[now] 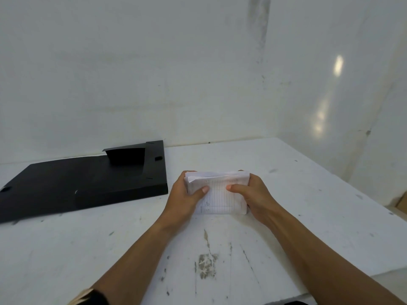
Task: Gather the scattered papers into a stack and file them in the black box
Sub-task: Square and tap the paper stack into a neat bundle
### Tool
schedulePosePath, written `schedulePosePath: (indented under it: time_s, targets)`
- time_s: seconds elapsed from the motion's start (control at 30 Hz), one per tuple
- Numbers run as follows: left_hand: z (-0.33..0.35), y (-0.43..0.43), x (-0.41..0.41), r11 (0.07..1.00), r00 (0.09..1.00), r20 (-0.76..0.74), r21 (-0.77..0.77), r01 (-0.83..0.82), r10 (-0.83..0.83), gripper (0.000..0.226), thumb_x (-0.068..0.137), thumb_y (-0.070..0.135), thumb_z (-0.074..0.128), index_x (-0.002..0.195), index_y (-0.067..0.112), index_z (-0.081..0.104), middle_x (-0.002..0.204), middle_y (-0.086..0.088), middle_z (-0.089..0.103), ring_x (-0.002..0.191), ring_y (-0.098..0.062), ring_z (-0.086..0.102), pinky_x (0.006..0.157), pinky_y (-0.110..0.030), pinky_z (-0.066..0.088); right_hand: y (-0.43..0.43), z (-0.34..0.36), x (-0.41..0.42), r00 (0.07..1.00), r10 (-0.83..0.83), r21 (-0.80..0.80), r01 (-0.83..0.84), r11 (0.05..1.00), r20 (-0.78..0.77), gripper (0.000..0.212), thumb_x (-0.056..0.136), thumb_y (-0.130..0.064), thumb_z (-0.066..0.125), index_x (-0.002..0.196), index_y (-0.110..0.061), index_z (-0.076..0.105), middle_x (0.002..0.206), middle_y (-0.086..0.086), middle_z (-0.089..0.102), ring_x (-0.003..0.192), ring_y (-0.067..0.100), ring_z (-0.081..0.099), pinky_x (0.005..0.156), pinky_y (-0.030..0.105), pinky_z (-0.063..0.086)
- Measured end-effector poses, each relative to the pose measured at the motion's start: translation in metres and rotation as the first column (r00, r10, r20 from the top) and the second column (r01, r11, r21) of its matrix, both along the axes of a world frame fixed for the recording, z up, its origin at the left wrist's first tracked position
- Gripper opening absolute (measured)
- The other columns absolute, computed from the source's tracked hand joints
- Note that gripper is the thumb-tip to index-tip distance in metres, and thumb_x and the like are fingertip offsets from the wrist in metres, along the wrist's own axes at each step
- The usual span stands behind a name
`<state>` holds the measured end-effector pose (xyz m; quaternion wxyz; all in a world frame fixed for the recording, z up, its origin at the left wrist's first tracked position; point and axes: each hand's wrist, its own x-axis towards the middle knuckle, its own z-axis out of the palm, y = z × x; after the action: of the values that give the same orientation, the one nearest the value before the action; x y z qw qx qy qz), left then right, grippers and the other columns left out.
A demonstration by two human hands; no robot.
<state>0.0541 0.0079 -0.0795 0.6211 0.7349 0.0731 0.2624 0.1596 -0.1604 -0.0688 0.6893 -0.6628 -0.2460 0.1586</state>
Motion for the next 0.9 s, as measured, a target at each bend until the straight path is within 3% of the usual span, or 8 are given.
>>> schedulePosePath:
  time_s: [0.17, 0.27, 0.4, 0.57, 0.63, 0.73, 0.83, 0.9]
  targets:
    - [0.007, 0.000, 0.002, 0.998, 0.997, 0.042, -0.010, -0.067, 0.068, 0.025, 0.089, 0.011, 0.072, 0.113, 0.011, 0.064, 0.106, -0.002, 0.071, 0.102, -0.017, 0.069, 0.082, -0.032, 0.061, 0.002, 0.010, -0.001, 0.997, -0.027, 0.038, 0.024, 0.999, 0.072, 0.014, 0.070, -0.014, 0.068, 0.081, -0.015, 0.060, 0.078, 0.000, 0.065, 0.080, 0.020, 0.063, 0.066, 0.033, 0.045]
    - [0.003, 0.003, -0.001, 0.999, 0.999, 0.003, 0.006, -0.041, 0.041, 0.032, 0.087, 0.014, 0.074, 0.116, 0.014, 0.060, 0.110, 0.000, 0.069, 0.105, -0.015, 0.067, 0.084, -0.031, 0.060, 0.003, 0.007, -0.003, 0.995, -0.029, -0.006, 0.030, 1.000, 0.096, 0.017, 0.067, -0.016, 0.069, 0.083, -0.015, 0.061, 0.080, 0.000, 0.066, 0.081, 0.020, 0.064, 0.067, 0.035, 0.048]
    - [-0.004, 0.001, -0.008, 1.000, 0.998, -0.065, 0.012, 0.019, -0.018, 0.039, 0.088, 0.010, 0.073, 0.123, 0.019, 0.057, 0.117, 0.002, 0.066, 0.111, -0.012, 0.063, 0.085, -0.025, 0.058, 0.001, -0.002, -0.007, 0.998, -0.064, -0.045, 0.066, 0.997, 0.028, 0.028, 0.079, -0.001, 0.070, 0.103, -0.016, 0.068, 0.098, 0.005, 0.073, 0.096, 0.026, 0.069, 0.074, 0.039, 0.057]
    - [0.006, -0.002, -0.011, 0.997, 0.997, -0.029, 0.046, -0.069, 0.070, 0.033, 0.091, 0.007, 0.068, 0.120, 0.021, 0.062, 0.112, 0.008, 0.069, 0.107, -0.007, 0.064, 0.091, -0.028, 0.055, -0.002, 0.010, -0.009, 0.997, -0.065, 0.005, 0.065, 0.998, 0.051, 0.020, 0.083, 0.005, 0.065, 0.094, -0.013, 0.066, 0.092, 0.004, 0.070, 0.091, 0.025, 0.066, 0.074, 0.037, 0.052]
    - [0.010, -0.003, -0.013, 0.995, 0.997, -0.020, 0.062, -0.078, 0.079, 0.032, 0.091, 0.008, 0.068, 0.119, 0.022, 0.061, 0.112, 0.009, 0.067, 0.104, -0.005, 0.063, 0.084, -0.022, 0.055, -0.002, 0.015, -0.012, 0.996, -0.063, 0.014, 0.062, 0.998, 0.068, 0.020, 0.082, 0.002, 0.066, 0.096, -0.013, 0.065, 0.093, 0.004, 0.069, 0.090, 0.024, 0.065, 0.072, 0.037, 0.051]
    - [0.008, -0.003, -0.018, 0.995, 0.995, -0.047, 0.052, -0.082, 0.085, 0.037, 0.088, 0.010, 0.073, 0.119, 0.016, 0.055, 0.112, 0.003, 0.064, 0.104, -0.011, 0.063, 0.084, -0.026, 0.057, -0.004, 0.012, -0.015, 0.995, -0.064, -0.011, 0.065, 0.998, 0.083, 0.022, 0.070, -0.010, 0.070, 0.092, -0.014, 0.063, 0.090, 0.005, 0.067, 0.088, 0.026, 0.063, 0.068, 0.037, 0.049]
    - [-0.002, -0.006, -0.027, 1.000, 0.992, -0.125, -0.022, -0.009, 0.007, 0.041, 0.088, 0.009, 0.073, 0.125, 0.016, 0.054, 0.118, -0.001, 0.065, 0.110, -0.015, 0.063, 0.088, -0.029, 0.058, -0.007, -0.002, -0.018, 0.999, -0.046, -0.029, 0.046, 0.999, -0.014, 0.029, 0.073, -0.008, 0.068, 0.101, -0.016, 0.068, 0.101, 0.009, 0.072, 0.099, 0.032, 0.066, 0.075, 0.046, 0.055]
    - [-0.005, -0.012, -0.031, 0.998, 0.992, -0.120, -0.045, 0.040, -0.045, 0.038, 0.090, 0.005, 0.069, 0.122, 0.021, 0.058, 0.115, 0.003, 0.067, 0.110, -0.013, 0.063, 0.084, -0.022, 0.058, -0.008, -0.007, -0.020, 0.997, -0.054, -0.029, 0.053, 0.998, -0.054, 0.030, 0.080, 0.001, 0.065, 0.105, -0.015, 0.069, 0.105, 0.012, 0.073, 0.102, 0.035, 0.066, 0.083, 0.050, 0.055]
